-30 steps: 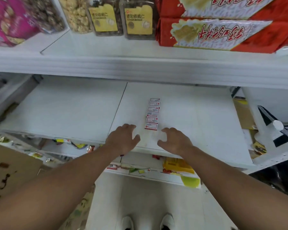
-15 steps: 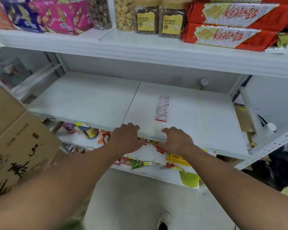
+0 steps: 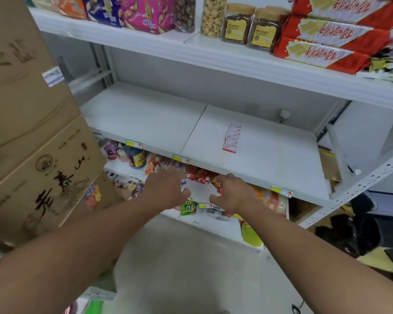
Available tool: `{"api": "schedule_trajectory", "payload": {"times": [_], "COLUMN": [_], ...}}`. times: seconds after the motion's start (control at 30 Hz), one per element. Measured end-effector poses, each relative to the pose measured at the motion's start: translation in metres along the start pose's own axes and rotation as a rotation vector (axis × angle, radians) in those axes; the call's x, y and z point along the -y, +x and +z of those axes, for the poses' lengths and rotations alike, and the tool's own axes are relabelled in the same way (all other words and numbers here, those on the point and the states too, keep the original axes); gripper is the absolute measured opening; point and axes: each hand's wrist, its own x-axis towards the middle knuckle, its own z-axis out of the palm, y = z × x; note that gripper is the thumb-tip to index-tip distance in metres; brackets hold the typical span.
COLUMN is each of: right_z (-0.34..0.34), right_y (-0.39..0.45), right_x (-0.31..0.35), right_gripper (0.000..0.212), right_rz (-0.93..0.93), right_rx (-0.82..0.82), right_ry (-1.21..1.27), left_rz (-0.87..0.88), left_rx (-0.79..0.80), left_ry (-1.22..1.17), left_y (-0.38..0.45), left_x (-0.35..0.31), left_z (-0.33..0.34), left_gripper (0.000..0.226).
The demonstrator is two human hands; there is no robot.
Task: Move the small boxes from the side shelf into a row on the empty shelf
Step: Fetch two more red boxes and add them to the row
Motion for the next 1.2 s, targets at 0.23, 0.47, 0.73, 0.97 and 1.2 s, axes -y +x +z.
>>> {"api": "schedule_trajectory", "payload": {"times": [0.23, 0.47, 0.73, 0.97, 1.2], "right_z": [-0.006, 0.009, 0.035, 0.054, 0.070], "right_y": [-0.032, -0.071, -0.106, -0.141, -0.205], "right_x": [-0.004, -0.020, -0.015, 0.043, 0.136], "right_gripper": [0.072, 0.072, 0.066, 0.085, 0.073], "right_rz": [-0.130, -0.324, -0.479, -0.650, -0.800], "right_rx": [0.024, -0.033, 0.107, 0.161, 0.185], "right_ry": [-0.020, -0.004, -0.066, -0.143, -0.146], "left_rz": [-0.131, -0.296, -0.521, -0.665, -0.829], "left_rx": [0.014, 0.044, 0.045, 0.053, 0.017], "left_ry": [0.021, 0.004, -0.040, -0.029, -0.109], "left_y": [-0.052, -0.109, -0.183, -0.278, -0.387], "left_x": [-0.021, -0.055, -0.087, -0.054, -0.003], "left_z": [-0.005, 0.013, 0.037, 0.040, 0.053], "left_gripper": [0.072, 0.067, 0.067, 0.060, 0.067]}}
